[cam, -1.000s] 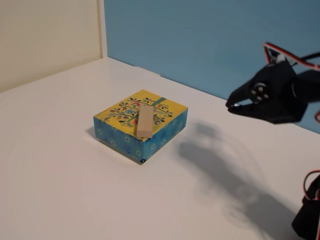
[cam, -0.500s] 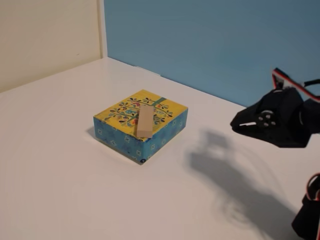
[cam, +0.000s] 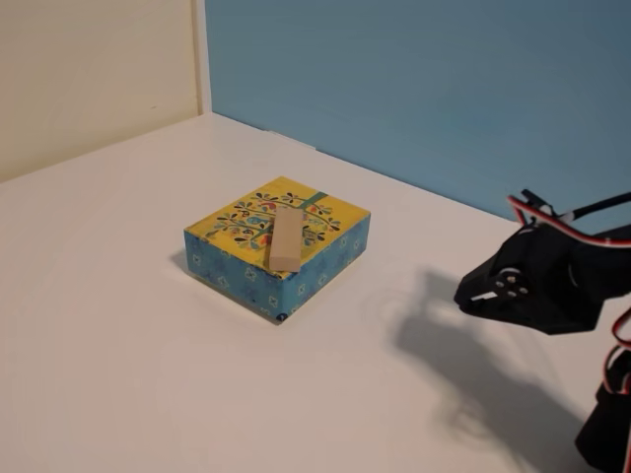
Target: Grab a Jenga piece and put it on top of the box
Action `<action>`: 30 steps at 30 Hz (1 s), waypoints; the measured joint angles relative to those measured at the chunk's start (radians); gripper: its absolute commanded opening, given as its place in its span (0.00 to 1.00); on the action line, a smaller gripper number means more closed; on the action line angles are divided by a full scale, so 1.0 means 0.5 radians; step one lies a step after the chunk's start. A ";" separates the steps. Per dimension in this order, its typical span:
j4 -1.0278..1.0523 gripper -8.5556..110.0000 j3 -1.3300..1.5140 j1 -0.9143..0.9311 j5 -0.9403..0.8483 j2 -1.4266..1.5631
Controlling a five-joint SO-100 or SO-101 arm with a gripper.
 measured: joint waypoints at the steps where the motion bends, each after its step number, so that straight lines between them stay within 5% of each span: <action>1: 0.000 0.07 0.000 0.000 0.000 0.000; 30: 0.043 0.07 0.000 0.028 -0.015 0.000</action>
